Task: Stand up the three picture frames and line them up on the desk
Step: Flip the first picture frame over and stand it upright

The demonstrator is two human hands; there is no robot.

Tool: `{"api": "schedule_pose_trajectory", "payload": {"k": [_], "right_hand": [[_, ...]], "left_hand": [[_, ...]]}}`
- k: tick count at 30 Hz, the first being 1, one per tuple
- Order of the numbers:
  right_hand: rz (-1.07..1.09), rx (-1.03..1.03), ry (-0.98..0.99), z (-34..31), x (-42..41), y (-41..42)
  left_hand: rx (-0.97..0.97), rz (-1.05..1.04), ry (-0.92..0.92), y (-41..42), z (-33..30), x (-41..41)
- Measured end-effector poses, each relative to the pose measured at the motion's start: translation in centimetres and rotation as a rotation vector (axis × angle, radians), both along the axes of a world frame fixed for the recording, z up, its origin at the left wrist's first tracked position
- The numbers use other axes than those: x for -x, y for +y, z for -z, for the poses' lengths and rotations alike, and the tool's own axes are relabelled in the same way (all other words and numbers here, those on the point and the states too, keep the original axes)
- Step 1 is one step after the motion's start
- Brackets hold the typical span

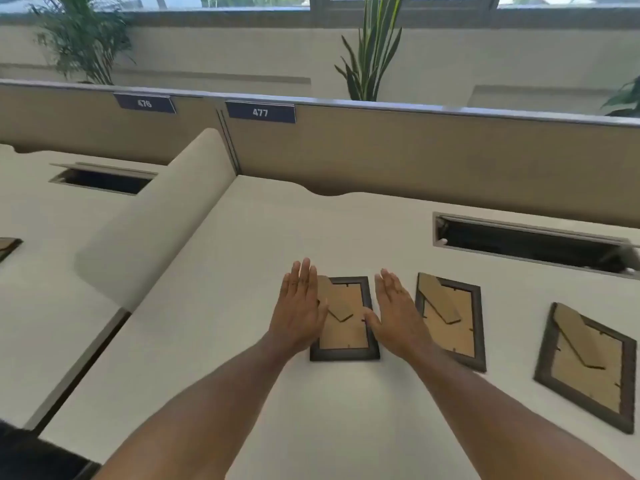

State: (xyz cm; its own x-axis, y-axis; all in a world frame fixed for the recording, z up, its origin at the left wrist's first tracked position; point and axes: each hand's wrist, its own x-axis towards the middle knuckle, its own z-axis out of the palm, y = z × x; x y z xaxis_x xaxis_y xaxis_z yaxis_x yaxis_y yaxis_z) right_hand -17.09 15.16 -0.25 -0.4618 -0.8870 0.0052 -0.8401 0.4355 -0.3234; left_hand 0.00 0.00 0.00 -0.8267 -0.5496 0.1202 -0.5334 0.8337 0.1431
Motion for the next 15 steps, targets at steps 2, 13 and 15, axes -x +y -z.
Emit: {"api": "schedule_pose_trajectory", "payload": {"k": [2, 13, 15], "right_hand": [[0.008, -0.034, -0.096, 0.5, -0.7, -0.1], [0.438, 0.024, -0.48, 0.4, -4.8, -1.4], [0.513, 0.022, -0.574, 0.3, -5.1, -1.8]], "left_hand": [[-0.096, -0.049, -0.03, 0.6, 0.8, -0.4], [-0.658, -0.618, -0.009, 5.7, 0.2, 1.3], [-0.79, -0.709, 0.058, 5.5, -0.8, 1.8]]}}
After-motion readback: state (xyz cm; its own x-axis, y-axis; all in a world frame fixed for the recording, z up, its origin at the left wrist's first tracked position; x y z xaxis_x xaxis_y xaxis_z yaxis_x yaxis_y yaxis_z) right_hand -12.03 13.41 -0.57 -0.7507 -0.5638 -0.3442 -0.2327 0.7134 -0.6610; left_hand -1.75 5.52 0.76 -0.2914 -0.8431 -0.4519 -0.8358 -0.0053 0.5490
